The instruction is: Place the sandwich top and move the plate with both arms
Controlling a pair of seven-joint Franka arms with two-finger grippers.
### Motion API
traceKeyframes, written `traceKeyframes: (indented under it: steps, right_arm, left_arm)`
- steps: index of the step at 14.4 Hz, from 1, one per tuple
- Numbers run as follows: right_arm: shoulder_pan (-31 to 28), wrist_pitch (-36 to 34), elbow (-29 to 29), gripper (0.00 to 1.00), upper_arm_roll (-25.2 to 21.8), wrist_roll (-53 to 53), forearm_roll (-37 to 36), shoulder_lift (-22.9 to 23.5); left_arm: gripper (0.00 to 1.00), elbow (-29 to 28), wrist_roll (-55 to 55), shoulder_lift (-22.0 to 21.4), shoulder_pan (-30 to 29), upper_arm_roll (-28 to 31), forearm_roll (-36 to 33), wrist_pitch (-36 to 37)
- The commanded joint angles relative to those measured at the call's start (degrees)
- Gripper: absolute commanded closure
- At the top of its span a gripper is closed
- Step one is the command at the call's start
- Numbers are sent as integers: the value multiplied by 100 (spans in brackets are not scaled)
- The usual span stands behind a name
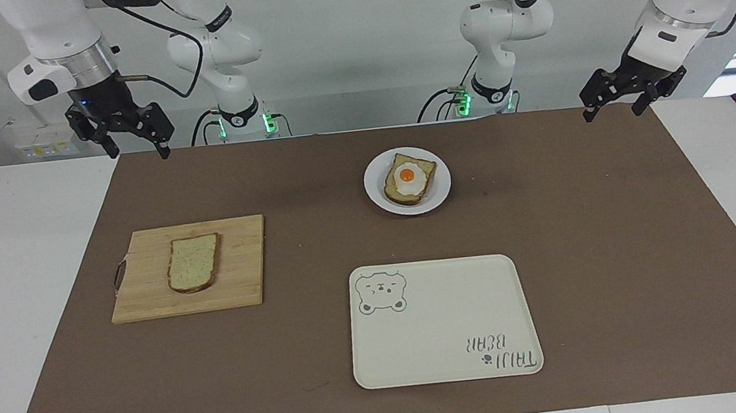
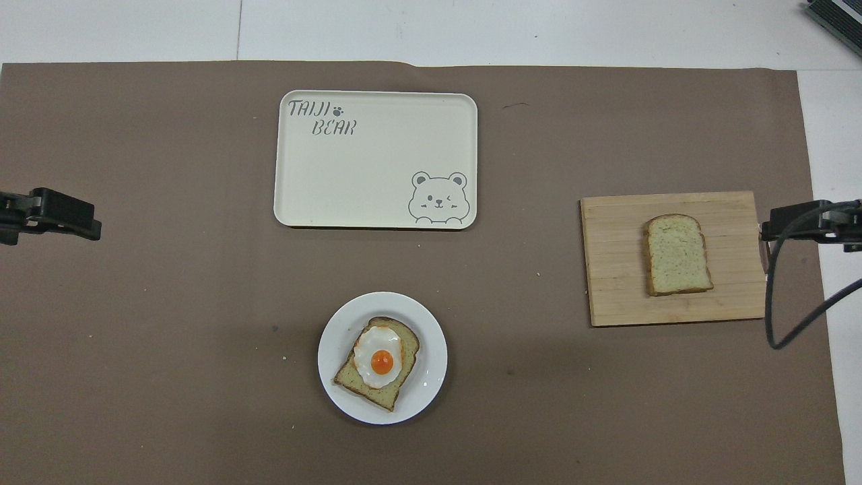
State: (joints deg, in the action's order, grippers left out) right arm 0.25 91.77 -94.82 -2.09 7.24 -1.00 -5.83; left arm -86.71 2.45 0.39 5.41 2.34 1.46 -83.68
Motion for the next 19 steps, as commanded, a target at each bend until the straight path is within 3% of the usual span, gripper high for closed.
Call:
traceKeyframes:
  steps: [1, 8, 19]
  right_arm:
    - [-95, 8, 7, 0, 42, -197, -14, -6]
    - [-95, 8, -2, 0, 42, -197, -14, -6]
    - [-95, 25, -2, 0, 42, -205, -14, -6]
  left_arm:
    - [0, -31, -60, -92, 13, -14, -58, 36]
    - [0, -39, -113, -83, -5, -31, -41, -16]
    - [0, -92, -658, -118, -22, 12, 591, 1]
